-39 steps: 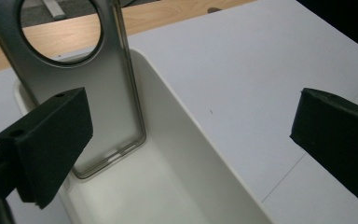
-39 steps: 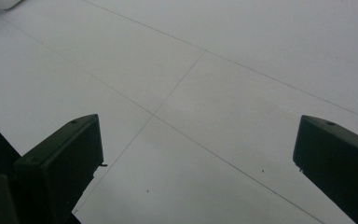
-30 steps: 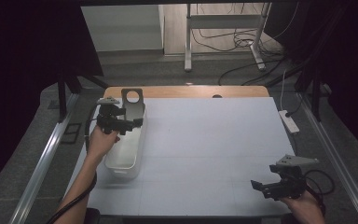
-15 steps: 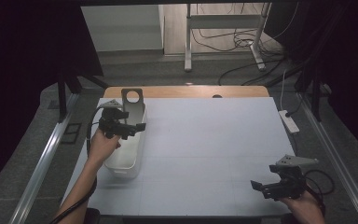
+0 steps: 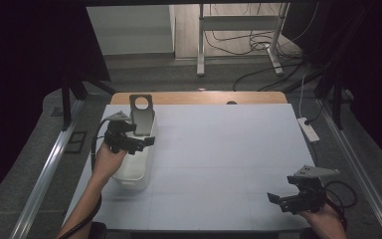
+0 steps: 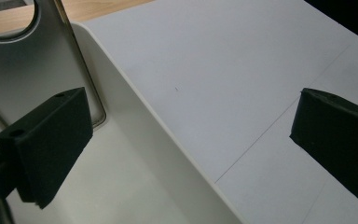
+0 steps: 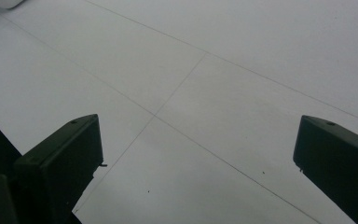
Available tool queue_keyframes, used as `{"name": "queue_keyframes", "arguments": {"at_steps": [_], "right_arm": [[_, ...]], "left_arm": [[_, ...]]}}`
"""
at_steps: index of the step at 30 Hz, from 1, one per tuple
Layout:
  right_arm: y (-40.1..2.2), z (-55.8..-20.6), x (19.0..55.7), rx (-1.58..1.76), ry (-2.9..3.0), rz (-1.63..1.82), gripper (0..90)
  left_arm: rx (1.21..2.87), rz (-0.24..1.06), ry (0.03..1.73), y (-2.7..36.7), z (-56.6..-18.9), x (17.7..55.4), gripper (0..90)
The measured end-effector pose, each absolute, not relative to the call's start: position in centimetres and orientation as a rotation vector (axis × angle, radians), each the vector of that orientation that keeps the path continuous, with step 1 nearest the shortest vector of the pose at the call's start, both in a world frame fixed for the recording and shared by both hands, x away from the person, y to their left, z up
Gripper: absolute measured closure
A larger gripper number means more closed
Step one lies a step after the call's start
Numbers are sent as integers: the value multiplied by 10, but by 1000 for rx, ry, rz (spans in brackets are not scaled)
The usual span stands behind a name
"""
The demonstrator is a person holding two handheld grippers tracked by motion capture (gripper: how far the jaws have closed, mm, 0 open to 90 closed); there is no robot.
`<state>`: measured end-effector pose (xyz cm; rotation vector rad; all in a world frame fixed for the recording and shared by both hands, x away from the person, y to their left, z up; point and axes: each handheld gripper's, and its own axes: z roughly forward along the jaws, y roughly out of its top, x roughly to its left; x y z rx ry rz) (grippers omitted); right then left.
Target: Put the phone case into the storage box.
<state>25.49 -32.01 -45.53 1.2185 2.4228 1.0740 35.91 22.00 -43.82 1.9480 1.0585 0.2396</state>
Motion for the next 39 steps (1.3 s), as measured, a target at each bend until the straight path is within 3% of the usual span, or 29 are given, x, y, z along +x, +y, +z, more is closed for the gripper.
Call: {"name": "queue_keyframes", "arguments": {"at_steps": [39], "right_arm": [[-320, -455, 255, 1214, 2432, 1069, 18]], "left_arm": [[1935, 261, 1046, 227, -442, 310, 1]]}}
